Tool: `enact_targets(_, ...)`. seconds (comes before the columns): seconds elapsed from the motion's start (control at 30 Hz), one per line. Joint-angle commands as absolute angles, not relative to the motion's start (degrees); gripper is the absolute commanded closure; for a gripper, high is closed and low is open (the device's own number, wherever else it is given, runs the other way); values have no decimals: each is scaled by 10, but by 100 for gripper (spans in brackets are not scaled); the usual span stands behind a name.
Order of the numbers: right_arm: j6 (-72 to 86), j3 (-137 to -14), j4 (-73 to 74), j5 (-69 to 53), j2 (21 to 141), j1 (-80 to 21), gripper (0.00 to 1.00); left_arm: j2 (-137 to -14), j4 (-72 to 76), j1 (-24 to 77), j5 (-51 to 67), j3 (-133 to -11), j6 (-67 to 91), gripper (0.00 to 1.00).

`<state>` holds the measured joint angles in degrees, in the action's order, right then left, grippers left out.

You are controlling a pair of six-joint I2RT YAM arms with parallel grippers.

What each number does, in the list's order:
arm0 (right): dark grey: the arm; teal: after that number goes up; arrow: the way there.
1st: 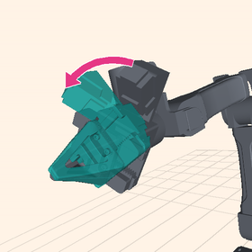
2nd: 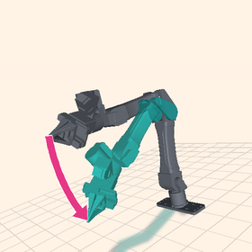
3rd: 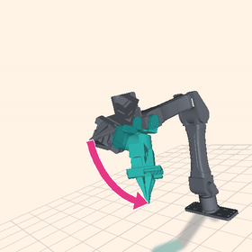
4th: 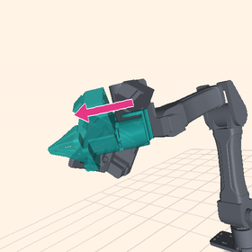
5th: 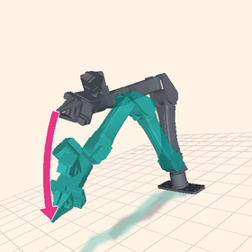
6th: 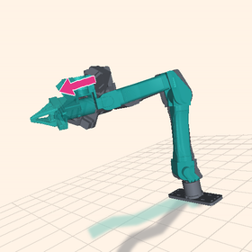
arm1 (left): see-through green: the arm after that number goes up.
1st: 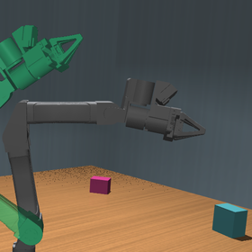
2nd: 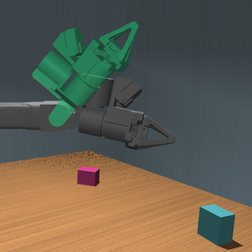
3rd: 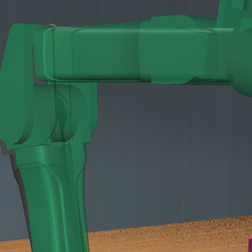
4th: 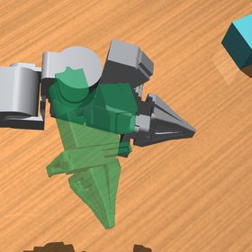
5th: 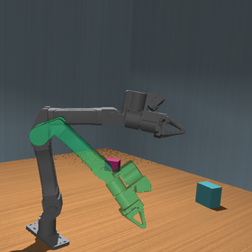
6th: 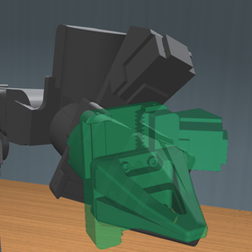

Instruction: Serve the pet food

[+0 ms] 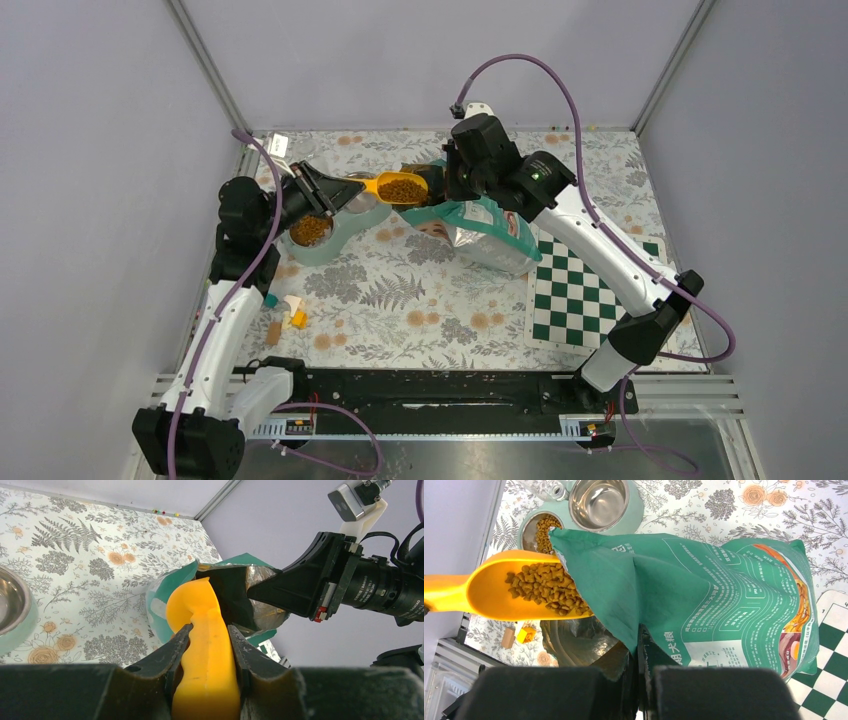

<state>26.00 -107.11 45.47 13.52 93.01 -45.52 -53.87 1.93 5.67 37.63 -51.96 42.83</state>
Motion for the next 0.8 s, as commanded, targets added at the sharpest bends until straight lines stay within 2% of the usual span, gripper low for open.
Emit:
enact_targets(0.0,270,-1082,360,100,885,-458,100,-545,73,60,394,-557,400,100)
enact_targets(0.57,282,-1083,360,107,885,-458,100,-535,85,73,364,-543,439,100)
enact_targets(0.77,293,-1082,360,116,878,-457,100,-544,74,63,346,-532,549,100)
